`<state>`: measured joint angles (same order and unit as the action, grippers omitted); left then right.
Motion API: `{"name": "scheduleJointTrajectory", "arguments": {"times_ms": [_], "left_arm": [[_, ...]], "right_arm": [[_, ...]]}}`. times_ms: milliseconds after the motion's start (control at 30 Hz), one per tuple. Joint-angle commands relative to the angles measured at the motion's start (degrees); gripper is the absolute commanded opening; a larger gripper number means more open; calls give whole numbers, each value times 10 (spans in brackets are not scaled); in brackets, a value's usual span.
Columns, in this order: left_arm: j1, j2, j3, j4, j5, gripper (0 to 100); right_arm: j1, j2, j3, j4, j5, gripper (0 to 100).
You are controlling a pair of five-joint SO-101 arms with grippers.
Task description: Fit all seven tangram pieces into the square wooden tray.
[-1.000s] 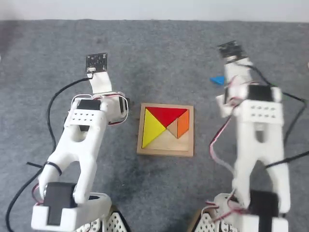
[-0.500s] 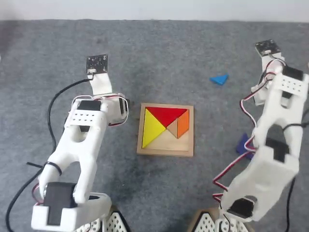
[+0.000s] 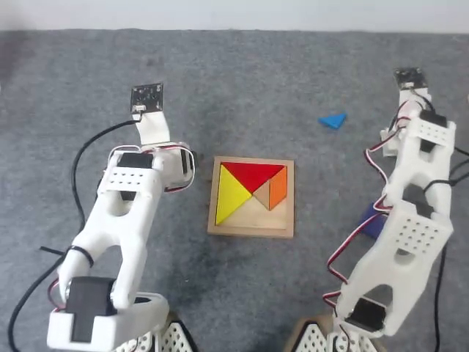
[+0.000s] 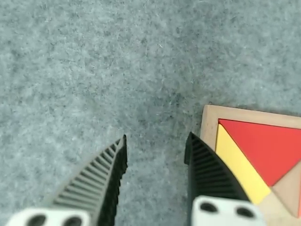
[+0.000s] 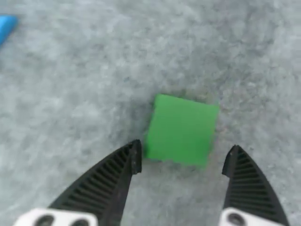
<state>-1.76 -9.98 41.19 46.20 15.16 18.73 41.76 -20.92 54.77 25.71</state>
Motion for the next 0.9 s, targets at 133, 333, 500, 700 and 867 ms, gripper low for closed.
{"name": "scheduleJointTrajectory", "arguments": {"times_ms": [133, 333, 500, 700, 867], "left_arm": [[4, -24, -4, -8, -8, 203], [4, -24, -4, -8, -8, 203], [4, -24, -4, -8, -8, 203], [4, -24, -4, -8, -8, 203], [4, -24, -4, -10, -8, 203]], "right_arm": [[5, 32, -30, -68, -6, 292], [4, 65, -29, -105, -6, 292], [-7, 91, -29, -90, -4, 175], [-11, 99, -28, -87, -4, 42], [-13, 80, -38, -25, -6, 36]]}}
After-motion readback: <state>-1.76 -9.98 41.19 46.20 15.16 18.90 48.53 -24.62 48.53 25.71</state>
